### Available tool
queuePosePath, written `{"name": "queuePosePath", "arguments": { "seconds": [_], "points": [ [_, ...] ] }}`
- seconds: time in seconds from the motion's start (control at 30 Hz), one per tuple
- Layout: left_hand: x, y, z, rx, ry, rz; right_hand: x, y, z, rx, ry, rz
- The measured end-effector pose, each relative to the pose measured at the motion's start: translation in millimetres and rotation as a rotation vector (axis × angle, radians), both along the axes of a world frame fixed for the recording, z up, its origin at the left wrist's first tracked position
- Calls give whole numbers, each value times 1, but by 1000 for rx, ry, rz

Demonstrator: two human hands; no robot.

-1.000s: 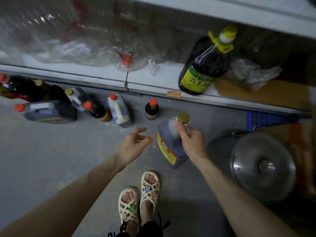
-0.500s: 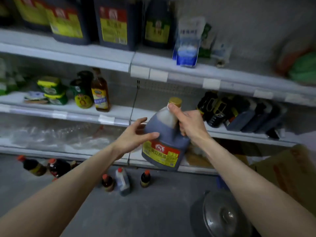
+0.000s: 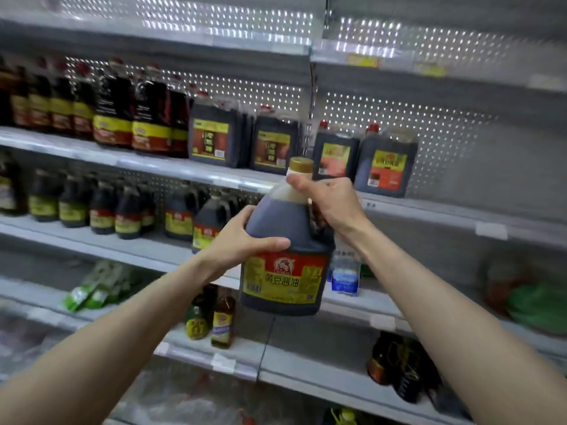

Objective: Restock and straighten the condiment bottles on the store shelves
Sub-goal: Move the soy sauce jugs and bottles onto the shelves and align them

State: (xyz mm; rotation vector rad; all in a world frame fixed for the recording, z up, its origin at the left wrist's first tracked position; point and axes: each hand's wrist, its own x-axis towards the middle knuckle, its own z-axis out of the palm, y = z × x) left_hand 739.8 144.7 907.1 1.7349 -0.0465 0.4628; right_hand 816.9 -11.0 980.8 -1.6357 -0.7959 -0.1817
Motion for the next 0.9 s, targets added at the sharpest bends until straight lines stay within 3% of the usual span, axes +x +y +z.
{"name": "queuePosePath", "arguments": {
  "seconds": [0.27,0.47,0.9],
  "points": [
    [-38,30,57,-3,-90,147,-5,51,54,30,-81,216],
    [-64,90,63,26,-107,250,-15,116,63,-76,-108,346],
    [-91,334,47,133,-24,163,-49,340,31,-85,-74,229]
  ]
}}
